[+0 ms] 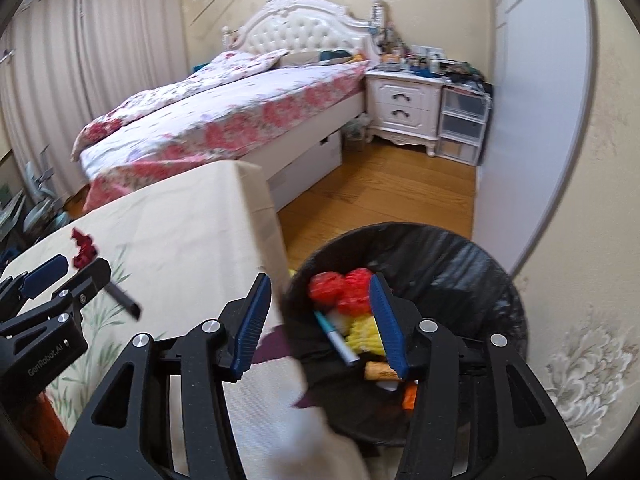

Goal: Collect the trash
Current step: 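Return to the table and grasp the black pen with the right gripper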

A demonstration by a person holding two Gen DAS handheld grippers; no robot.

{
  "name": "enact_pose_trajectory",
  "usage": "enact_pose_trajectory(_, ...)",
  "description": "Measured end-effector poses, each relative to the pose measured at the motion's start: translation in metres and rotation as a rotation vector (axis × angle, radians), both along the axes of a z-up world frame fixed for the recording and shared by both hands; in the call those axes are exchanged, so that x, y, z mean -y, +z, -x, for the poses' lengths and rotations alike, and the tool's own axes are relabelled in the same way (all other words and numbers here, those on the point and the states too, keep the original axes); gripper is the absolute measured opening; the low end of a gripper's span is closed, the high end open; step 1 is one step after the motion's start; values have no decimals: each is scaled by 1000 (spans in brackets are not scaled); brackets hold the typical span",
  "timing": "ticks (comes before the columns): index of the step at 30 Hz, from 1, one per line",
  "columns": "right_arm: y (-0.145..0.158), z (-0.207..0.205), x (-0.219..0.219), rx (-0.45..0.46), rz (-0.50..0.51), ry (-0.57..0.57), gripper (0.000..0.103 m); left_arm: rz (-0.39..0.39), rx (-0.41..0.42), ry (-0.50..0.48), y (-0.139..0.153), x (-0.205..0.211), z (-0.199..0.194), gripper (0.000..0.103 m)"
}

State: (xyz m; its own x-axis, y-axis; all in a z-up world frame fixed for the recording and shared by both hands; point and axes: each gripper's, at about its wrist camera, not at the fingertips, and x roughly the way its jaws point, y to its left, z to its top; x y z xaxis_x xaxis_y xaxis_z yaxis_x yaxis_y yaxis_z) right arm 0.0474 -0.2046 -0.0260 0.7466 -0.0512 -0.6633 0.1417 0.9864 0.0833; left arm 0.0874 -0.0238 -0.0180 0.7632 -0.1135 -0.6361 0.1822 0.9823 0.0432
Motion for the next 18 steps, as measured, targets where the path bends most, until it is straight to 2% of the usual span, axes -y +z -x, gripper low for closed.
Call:
enact_pose_trajectory(10,-15,-12,-90,-88,10,231,50,-19,-43,205,-9,-91,16,68)
enact_pose_trajectory(18,-24,-38,-141,-140,35,351,50,-17,-64,280,-15,-128,22,68)
